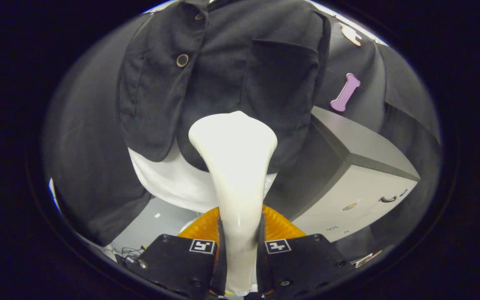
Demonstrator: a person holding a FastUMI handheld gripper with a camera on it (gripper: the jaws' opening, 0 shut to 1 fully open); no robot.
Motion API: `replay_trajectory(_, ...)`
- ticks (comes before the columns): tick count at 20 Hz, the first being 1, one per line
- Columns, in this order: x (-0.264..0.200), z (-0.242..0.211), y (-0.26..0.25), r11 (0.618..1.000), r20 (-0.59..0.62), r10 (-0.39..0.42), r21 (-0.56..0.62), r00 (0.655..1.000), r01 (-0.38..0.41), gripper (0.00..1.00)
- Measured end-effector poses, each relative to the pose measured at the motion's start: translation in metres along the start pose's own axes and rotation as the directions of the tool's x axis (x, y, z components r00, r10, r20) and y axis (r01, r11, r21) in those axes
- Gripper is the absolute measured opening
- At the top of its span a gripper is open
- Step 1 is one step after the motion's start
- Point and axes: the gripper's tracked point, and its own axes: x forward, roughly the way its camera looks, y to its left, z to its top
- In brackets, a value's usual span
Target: Iron the clothes twice with a garment steamer, once on the left side and once on the right side.
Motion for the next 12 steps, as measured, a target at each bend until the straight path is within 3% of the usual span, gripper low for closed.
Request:
replay_trajectory(4,-0.03,0.023,-0.003,0.999,0.056,0.03,0.029,0.998,-0.031,0.31)
replay_trajectory(12,-0.108,0.113,0.003,0.997,0.221,0.061,0.04,0.973,-0.072,0.31)
